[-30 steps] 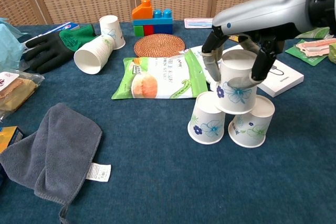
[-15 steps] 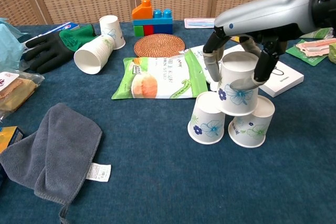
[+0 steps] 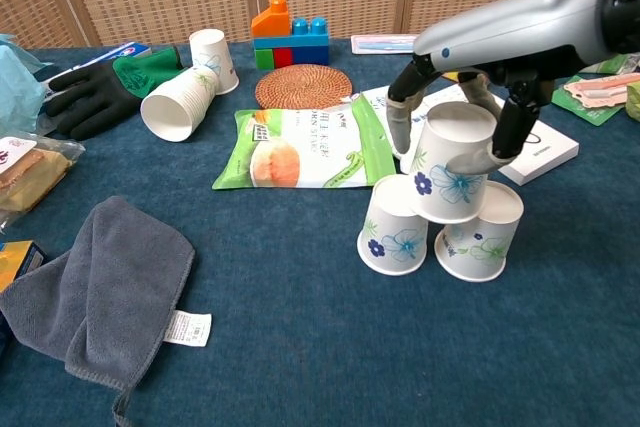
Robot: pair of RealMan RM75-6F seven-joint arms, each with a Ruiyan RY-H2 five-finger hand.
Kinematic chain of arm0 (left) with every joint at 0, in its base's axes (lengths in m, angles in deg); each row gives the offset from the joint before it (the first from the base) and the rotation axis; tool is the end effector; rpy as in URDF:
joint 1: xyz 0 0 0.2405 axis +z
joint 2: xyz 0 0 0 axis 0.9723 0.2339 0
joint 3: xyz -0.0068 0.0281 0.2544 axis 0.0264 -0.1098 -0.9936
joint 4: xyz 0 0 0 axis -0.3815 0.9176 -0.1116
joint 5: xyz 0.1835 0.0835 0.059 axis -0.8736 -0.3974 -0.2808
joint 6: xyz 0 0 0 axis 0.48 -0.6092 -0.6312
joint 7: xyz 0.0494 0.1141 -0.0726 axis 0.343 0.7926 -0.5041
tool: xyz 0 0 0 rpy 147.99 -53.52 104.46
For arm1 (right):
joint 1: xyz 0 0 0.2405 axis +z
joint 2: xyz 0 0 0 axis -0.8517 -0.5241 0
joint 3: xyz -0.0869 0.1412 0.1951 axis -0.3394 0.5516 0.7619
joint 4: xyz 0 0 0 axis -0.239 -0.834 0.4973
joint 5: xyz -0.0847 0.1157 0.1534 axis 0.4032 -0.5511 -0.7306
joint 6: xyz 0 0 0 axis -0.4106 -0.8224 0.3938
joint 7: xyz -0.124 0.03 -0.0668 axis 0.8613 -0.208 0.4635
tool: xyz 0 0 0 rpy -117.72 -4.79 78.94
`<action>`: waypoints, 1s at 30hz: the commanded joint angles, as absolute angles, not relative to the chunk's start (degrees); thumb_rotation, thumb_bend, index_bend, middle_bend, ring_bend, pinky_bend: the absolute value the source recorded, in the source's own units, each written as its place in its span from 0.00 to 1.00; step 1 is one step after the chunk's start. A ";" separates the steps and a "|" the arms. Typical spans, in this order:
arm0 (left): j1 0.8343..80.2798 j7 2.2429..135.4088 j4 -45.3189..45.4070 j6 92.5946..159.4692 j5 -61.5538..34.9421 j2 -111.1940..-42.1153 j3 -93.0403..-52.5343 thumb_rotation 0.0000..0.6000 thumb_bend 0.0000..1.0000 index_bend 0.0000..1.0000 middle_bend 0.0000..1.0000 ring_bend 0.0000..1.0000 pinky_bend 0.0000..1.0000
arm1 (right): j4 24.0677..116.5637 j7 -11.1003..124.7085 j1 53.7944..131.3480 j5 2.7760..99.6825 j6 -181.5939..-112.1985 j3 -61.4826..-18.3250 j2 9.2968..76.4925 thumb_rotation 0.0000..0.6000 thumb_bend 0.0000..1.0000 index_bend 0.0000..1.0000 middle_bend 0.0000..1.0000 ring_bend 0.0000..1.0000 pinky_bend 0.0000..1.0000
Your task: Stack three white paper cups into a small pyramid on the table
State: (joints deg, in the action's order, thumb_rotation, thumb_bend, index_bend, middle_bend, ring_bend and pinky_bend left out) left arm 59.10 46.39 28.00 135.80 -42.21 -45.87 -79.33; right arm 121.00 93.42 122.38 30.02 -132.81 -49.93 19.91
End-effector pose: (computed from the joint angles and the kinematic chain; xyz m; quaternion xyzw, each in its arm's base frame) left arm -0.2561 0.2326 0.1779 -0.6281 -0.4657 -0.4602 0.4206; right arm -0.0544 -0.2806 0.0586 0.8623 -0.3209 0.2492 0.3023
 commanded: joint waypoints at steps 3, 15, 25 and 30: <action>59.08 46.45 28.11 135.84 -42.33 -45.80 -79.35 1.00 0.47 0.02 0.00 0.00 0.29 | 121.07 93.17 122.65 29.83 -132.28 -50.20 19.46 1.00 0.41 0.32 0.27 0.15 0.54; 59.00 46.43 28.35 135.80 -42.48 -45.58 -79.40 1.00 0.47 0.02 0.00 0.00 0.26 | 121.00 92.54 122.73 30.89 -132.05 -50.55 18.85 1.00 0.41 0.26 0.24 0.10 0.45; 58.91 46.24 28.51 135.82 -42.54 -45.47 -79.36 1.00 0.47 0.02 0.00 0.00 0.24 | 121.12 92.31 123.01 30.63 -131.92 -50.84 18.40 1.00 0.40 0.19 0.22 0.08 0.34; 58.89 46.19 28.57 135.81 -42.58 -45.42 -79.38 1.00 0.47 0.02 0.00 0.00 0.24 | 121.14 92.12 123.16 30.47 -131.55 -51.04 18.04 1.00 0.39 0.15 0.21 0.06 0.30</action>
State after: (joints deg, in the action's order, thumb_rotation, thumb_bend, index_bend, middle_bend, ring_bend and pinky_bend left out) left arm 58.89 46.19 28.57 135.81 -42.58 -45.42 -79.38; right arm 121.15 92.11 123.13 30.50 -131.59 -51.00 18.08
